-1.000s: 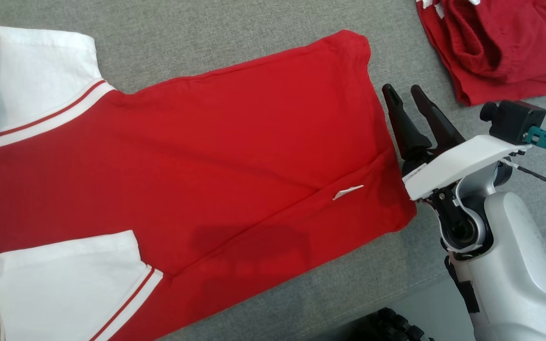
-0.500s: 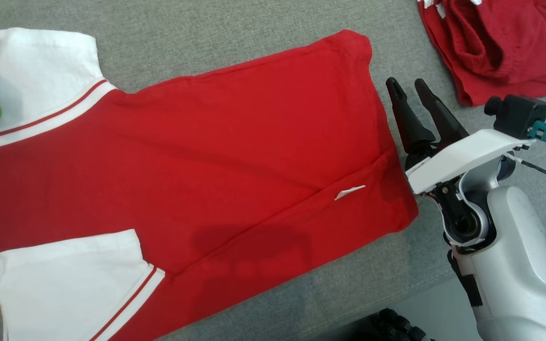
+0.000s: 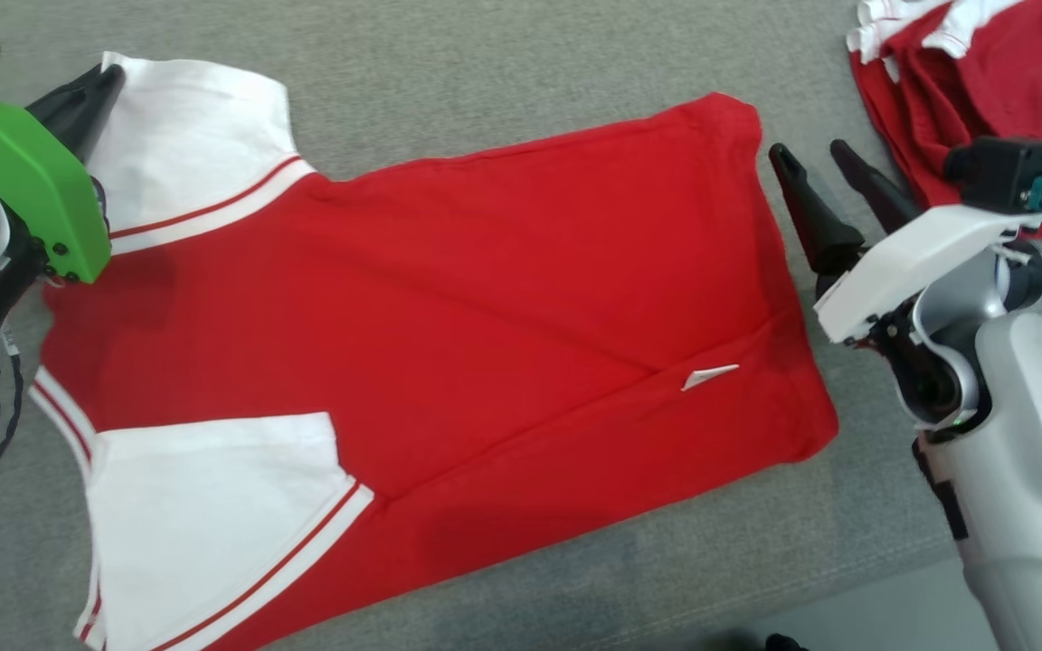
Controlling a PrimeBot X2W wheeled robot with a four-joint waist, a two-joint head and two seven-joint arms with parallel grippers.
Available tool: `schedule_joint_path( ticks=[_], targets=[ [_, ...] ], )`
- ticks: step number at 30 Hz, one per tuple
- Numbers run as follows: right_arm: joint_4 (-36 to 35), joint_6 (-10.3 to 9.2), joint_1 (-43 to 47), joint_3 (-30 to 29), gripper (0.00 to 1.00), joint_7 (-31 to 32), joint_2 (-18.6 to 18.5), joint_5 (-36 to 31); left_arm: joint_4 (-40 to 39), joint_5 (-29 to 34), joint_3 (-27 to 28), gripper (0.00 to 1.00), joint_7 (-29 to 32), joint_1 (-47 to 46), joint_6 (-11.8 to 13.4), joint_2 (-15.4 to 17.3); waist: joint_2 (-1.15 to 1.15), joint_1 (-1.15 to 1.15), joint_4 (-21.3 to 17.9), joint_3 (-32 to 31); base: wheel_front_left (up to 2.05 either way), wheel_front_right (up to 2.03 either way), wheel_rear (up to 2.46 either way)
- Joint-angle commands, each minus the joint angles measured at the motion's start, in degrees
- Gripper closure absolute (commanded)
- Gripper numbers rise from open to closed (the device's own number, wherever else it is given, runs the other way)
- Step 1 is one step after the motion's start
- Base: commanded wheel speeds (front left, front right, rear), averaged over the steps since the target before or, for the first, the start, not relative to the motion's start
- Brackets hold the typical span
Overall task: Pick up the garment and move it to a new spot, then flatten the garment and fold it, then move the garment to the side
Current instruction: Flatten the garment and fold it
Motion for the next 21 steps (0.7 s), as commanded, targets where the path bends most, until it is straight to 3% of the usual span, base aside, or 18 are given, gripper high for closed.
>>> schedule_joint_path(
  ticks=[1, 11, 21],
  targets=[
    [0.5, 0.00, -1.3, 0.1, 0.00, 0.8, -0.8, -0.8, -0.4, -0.2, -0.1, 1.00, -0.9, 0.8, -0.1, 0.1, 0.00, 0.00, 3.1, -2.5, 0.00, 0.00, 0.00],
    [10.0, 0.00, -11.9, 4.1, 0.00, 10.4, -6.3, -4.0, -2.0, -2.0, -2.3, 1.00, -5.9, 1.5, -0.1, -0.7, 0.00, 0.00, 8.1, -2.1, 0.00, 0.00, 0.00],
    [14.6, 0.00, -16.2, 10.7, 0.00, 19.1, -11.5, -3.0, -1.1, -3.0, -4.6, 1.00, -7.9, 0.5, -0.1, -1.5, 0.00, 0.00, 10.0, -2.6, 0.00, 0.00, 0.00]
  ],
)
